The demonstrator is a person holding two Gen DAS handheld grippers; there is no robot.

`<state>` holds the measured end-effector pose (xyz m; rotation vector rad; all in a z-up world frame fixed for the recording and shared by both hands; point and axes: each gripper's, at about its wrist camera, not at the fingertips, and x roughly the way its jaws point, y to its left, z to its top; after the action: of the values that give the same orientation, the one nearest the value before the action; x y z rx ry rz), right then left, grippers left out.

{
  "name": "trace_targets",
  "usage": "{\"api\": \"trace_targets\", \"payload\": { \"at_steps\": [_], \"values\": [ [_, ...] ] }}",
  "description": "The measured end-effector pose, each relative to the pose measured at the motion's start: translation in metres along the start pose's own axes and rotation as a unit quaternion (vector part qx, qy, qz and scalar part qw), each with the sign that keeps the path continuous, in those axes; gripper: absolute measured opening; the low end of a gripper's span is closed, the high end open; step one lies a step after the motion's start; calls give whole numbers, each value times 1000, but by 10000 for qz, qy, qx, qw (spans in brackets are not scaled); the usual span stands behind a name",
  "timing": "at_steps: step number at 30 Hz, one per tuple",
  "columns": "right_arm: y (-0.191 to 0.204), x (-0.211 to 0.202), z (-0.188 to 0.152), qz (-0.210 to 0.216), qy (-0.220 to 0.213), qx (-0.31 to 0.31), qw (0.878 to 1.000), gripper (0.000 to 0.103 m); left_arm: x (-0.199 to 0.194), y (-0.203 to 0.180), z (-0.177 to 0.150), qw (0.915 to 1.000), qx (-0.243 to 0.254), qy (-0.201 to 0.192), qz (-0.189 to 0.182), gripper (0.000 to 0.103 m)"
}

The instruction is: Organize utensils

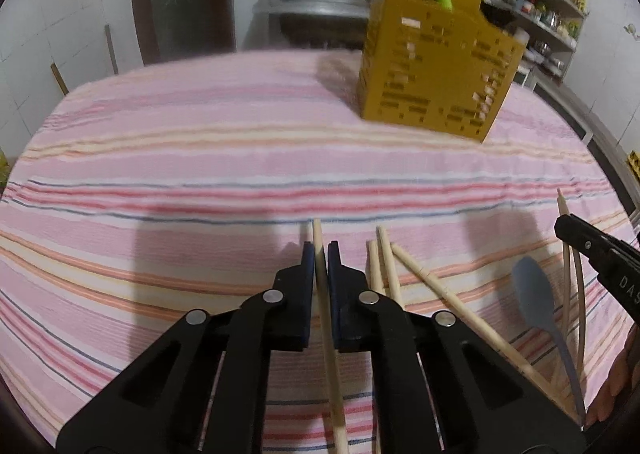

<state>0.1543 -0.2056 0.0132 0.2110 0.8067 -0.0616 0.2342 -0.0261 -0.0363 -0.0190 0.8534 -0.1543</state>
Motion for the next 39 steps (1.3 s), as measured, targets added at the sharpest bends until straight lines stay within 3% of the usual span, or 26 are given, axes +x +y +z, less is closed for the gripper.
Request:
{"api": "trace_targets", "payload": {
  "at_steps": [13, 23, 25, 29, 35, 39],
  "values": [
    [-13, -37, 10, 164, -778, 228, 9966, 9, -72, 5, 8, 9929, -7, -1188, 101, 5],
    [-9, -77, 15, 229, -1337, 132, 9907, 5, -97, 9, 9, 9889, -57, -1488, 13, 5],
    [-9, -75, 16, 130, -1293, 35, 9915, 5, -97, 9, 9, 9886, -71, -1505, 3, 5],
    [-17, -49, 10, 52, -758, 5, 9971, 5, -90, 13, 8, 9906, -75, -1365, -5, 5],
    [-28, -5, -9, -232, 9, 2, 9997, 6, -56, 27, 7, 9976, -212, -650, -75, 5],
    [-33, 2, -17, -299, 174, -18, 9994, 6, -33, 34, 0, 9989, -307, -347, -3, 12]
  ]
}}
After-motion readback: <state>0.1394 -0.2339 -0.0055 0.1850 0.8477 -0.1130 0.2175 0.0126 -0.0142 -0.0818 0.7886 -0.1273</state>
